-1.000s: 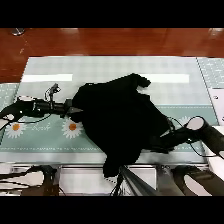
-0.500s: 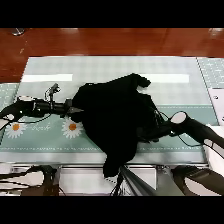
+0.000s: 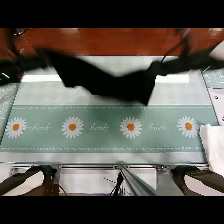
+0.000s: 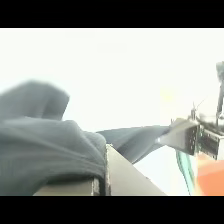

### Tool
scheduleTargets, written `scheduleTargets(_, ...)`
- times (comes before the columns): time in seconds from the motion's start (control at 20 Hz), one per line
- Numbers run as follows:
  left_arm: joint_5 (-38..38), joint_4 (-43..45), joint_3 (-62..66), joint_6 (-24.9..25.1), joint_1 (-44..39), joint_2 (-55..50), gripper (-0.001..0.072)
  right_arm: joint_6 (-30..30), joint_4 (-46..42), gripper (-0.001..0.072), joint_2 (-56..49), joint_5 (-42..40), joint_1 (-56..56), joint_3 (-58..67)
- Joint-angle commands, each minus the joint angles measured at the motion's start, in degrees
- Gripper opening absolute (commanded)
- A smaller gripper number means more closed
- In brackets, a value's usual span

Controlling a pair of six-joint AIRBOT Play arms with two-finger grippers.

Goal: Fold the shirts.

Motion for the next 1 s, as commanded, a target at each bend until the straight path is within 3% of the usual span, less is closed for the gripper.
scheduleTargets(0.0, 13.27, -3.19, 18.03, 0.83, 0.02, 10.03, 0.0026, 1.95, -2.91, 0.0025, 0.66, 9.14, -3.52, 26.91)
scheduleTargets(0.1, 19.32, 5.53, 25.38, -0.81, 0.02, 15.52, 0.0026, 1.68, -2.93, 0.0025, 4.09, 11.69, -3.50, 33.48)
scheduleTargets(0.3, 27.06, 32.41, 29.97, -12.59, 0.07, 28.79, 0.0026, 1.36, -10.34, 0.0025, 16.39, 15.56, -3.50, 33.31)
scheduleTargets(0.55, 22.38, 61.64, 29.86, -30.42, 0.07, 40.46, 0.0026, 7.32, -25.53, 0.0026, 30.36, 22.32, -3.50, 23.87)
scheduleTargets(0.75, 4.33, 64.74, 26.75, -39.65, 0.07, 39.04, 0.0027, 11.06, -26.34, 0.0025, 38.12, 24.81, -3.50, 8.09)
scheduleTargets(0.95, -11.17, 56.17, 11.34, -40.87, 0.00, 33.62, 0.0027, 12.87, -22.43, 0.0026, 42.21, 23.02, -3.50, -10.45)
